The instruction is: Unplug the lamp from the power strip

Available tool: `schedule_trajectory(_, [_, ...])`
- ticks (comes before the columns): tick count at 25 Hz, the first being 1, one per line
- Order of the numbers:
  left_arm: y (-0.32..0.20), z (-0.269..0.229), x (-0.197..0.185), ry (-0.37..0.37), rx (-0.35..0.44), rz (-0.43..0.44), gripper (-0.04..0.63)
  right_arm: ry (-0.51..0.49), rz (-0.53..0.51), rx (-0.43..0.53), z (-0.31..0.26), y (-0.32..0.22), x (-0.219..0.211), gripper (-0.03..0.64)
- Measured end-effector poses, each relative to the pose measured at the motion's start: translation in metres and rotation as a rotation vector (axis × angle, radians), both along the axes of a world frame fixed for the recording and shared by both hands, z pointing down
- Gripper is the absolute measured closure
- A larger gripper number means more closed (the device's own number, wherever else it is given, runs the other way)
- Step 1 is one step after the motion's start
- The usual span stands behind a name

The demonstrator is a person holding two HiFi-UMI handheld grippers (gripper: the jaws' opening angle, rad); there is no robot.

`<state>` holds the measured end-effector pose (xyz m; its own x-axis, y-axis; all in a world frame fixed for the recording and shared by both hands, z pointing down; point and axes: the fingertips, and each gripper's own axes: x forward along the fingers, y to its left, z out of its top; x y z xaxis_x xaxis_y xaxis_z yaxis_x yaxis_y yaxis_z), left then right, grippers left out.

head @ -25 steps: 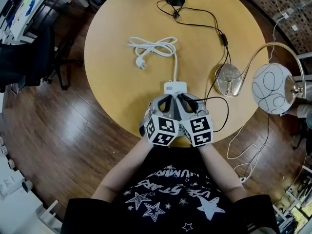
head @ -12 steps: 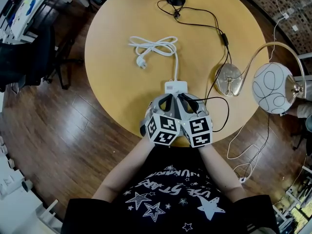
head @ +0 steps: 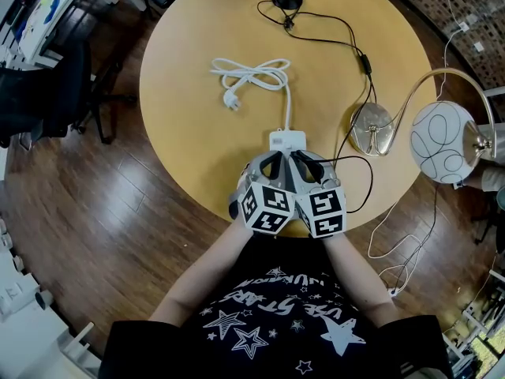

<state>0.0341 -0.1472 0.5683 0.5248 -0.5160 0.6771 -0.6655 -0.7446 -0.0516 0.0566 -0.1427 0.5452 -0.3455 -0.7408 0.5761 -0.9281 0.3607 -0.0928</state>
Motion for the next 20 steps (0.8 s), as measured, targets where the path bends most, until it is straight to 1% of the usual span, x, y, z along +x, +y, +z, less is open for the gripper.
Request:
schedule_trajectory(3, [-0.0003, 0.0002, 0.0003, 0.001, 0.002, 0.000, 0.591, -0.004, 0.004, -0.010, 0.0033, 0.0021, 0.0015, 0.552])
schedule_trajectory(8, [-0.0001, 0.0004, 0.0007, 0.002, 0.009, 0.002, 0.591, -0.012, 0.002, 0.008, 0.0020, 0.0011, 0.0019, 0.552])
schedule_trajectory(11, [0.0002, 0.0008, 0.0015, 0.002, 0.012, 0.006, 0.591, -0.019, 0.010, -0.002, 0.0035, 0.0011, 0.0029, 0.552])
schedule_trajectory(17, [0.0006, 0.0008, 0.0017, 0.004, 0.026, 0.004, 0.591, -0.066, 0.036, -0.023, 0.0050, 0.0003, 0.0049, 0.552])
schedule_trajectory(20, [0.0003, 0.0009, 0.0026, 0.000, 0.021, 0.009, 0.591, -0.115, 0.076, -0.036, 0.0047, 0.0000, 0.0078, 0.552])
